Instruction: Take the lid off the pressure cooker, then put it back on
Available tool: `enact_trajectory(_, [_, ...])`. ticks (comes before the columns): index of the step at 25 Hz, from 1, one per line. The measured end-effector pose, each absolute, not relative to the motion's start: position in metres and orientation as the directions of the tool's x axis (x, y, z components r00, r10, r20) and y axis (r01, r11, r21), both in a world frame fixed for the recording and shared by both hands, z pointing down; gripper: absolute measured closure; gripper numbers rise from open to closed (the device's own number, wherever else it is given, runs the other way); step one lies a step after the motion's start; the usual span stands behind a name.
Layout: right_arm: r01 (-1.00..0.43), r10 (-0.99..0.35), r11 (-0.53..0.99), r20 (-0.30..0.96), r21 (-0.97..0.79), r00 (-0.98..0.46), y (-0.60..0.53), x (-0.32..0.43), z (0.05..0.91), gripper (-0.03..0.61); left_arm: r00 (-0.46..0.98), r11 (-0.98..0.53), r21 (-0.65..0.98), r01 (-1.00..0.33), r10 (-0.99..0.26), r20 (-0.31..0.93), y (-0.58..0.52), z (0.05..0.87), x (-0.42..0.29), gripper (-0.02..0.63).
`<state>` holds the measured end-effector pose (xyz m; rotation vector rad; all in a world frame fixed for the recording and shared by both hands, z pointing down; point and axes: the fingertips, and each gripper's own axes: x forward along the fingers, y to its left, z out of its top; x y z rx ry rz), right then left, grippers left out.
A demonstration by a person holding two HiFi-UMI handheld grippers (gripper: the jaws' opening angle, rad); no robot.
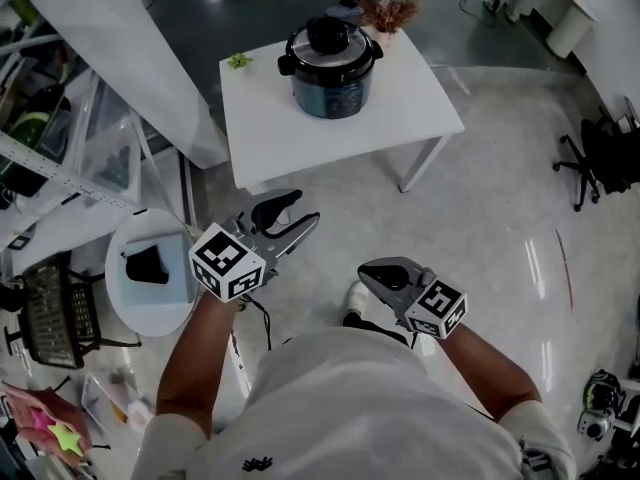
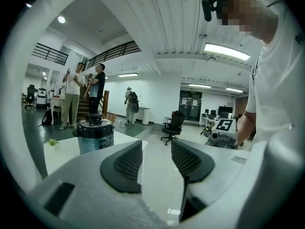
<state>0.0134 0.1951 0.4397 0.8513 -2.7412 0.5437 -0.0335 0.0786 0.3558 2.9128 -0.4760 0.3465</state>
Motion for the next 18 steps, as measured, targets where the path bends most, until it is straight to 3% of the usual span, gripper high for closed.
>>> enact_trajectory(11, [-0.559, -0.481, 0.767, 0.294, -0.317, -0.826, 0.131, 0.078, 0.459, 0.565, 0.886, -0.921, 0.053, -0.387, -0.355, 0.299, -0.031, 0.355, 0.016, 0.413])
enact_trajectory(18, [-0.617, -0.536, 0.72, 0.311, -0.316, -0.785, 0.085, 0.093, 0.464, 0.565, 0.872, -0.929, -0.043, -0.369, -0.361, 0.33, -0.13, 0.354, 0.023, 0.406])
